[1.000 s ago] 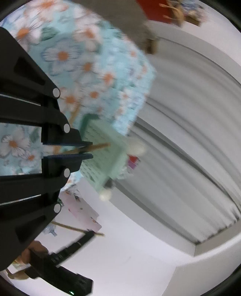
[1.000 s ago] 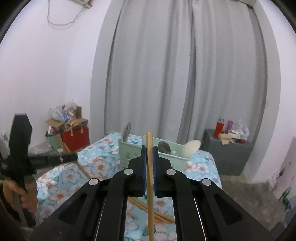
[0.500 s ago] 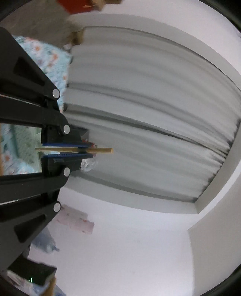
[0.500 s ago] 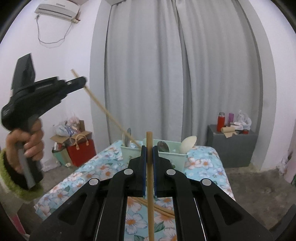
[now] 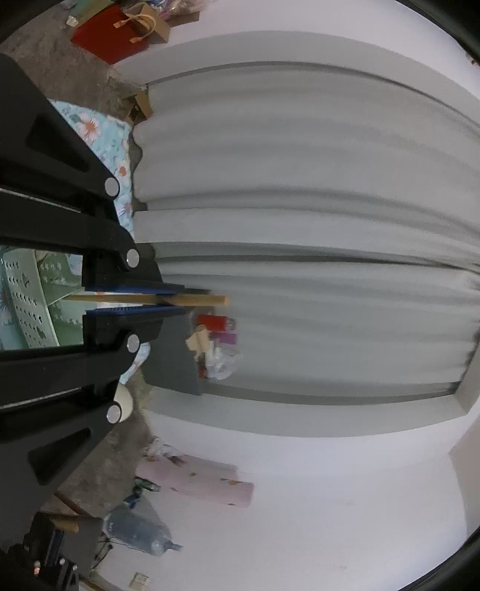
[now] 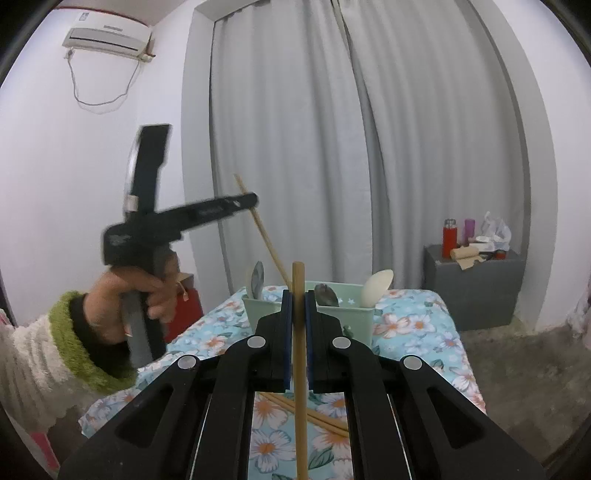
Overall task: Organize utensils
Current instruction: 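Carry the chopsticks in both grippers up over the green basket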
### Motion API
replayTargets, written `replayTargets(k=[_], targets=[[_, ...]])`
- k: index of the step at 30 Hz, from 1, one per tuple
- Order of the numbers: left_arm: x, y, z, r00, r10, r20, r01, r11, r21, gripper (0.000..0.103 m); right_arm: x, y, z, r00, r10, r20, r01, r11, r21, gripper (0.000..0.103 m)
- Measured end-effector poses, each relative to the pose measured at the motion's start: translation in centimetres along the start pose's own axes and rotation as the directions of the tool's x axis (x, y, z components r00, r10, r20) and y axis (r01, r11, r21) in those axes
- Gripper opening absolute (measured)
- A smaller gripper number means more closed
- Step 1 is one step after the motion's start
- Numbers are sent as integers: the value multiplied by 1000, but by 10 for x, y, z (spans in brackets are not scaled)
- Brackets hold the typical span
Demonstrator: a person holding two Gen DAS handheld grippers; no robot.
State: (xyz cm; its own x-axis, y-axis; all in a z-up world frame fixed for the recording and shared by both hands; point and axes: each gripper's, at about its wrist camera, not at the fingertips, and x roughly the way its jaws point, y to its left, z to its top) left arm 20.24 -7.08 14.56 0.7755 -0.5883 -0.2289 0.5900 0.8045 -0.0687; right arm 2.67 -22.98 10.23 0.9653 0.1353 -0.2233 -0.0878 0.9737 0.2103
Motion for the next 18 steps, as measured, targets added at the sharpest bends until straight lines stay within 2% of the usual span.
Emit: replayTargets(k=[5,7,9,14,18], targets=[[18,2,-9,998,-36,-54,33,998,-52,6,-1,-5,-2,1000,3,-6,-3,1000,10,4],[19,1,-11,997,-47,-65,43,997,-67,10,-2,-6,-1,1000,4,-9,-4,1000,14,5],[16,0,-11,997,-48,-65,43,996,-76,27,-2,-7,-1,1000,5,-12,-5,1000,18,5],[5,0,-9,998,-36,-47,32,996,-87,46,-2,-7,1,1000,15,-16,-14,999,32,5],[-23,7,-14,1000,-12,-25,9,994,-111,61,0,-10,9,999,43,-12,-43,998,47,5]])
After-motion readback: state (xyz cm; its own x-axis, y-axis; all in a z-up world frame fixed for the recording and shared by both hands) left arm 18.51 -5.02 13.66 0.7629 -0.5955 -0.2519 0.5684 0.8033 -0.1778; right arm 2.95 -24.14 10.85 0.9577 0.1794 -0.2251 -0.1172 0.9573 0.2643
